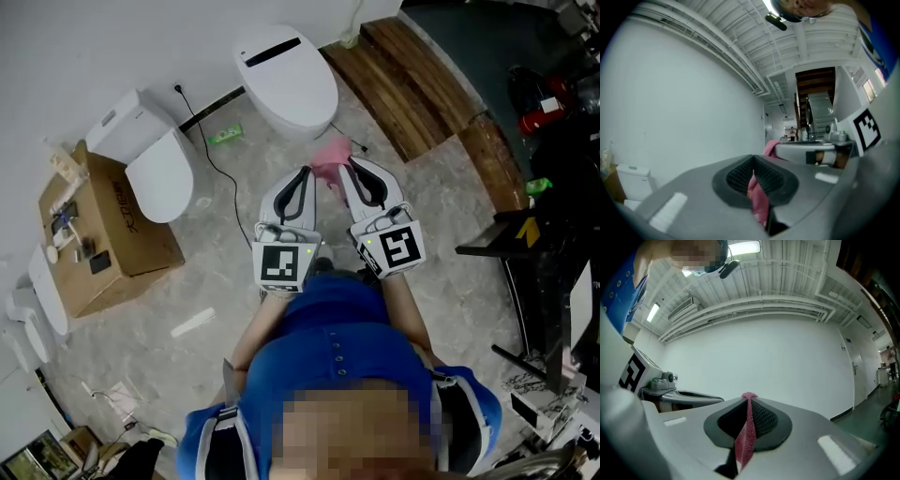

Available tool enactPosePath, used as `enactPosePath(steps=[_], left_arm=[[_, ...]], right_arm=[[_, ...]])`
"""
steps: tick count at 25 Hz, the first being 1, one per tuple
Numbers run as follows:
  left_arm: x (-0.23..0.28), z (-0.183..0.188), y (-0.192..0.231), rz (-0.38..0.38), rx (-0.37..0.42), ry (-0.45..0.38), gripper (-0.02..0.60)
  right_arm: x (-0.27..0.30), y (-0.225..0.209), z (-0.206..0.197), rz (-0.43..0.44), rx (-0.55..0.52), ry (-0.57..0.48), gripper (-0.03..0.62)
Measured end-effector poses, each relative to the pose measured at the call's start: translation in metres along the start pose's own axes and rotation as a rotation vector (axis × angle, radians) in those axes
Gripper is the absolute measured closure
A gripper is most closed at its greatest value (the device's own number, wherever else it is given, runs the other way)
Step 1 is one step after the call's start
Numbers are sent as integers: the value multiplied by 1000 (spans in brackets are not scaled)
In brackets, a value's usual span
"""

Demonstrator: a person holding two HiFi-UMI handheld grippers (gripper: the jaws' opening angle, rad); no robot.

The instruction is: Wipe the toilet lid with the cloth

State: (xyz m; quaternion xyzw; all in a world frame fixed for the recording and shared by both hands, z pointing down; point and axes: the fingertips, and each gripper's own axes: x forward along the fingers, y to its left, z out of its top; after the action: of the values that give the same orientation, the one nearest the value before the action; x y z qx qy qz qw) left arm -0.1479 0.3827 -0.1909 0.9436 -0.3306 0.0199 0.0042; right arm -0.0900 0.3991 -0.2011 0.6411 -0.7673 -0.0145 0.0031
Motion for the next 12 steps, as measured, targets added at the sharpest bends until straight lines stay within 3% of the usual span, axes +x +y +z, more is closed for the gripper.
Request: enactPosePath(steps=[12], left_arm=[[28, -5, 43, -10, -30, -15, 580]], right_arm=[[47, -9, -7, -30, 1, 11, 574]])
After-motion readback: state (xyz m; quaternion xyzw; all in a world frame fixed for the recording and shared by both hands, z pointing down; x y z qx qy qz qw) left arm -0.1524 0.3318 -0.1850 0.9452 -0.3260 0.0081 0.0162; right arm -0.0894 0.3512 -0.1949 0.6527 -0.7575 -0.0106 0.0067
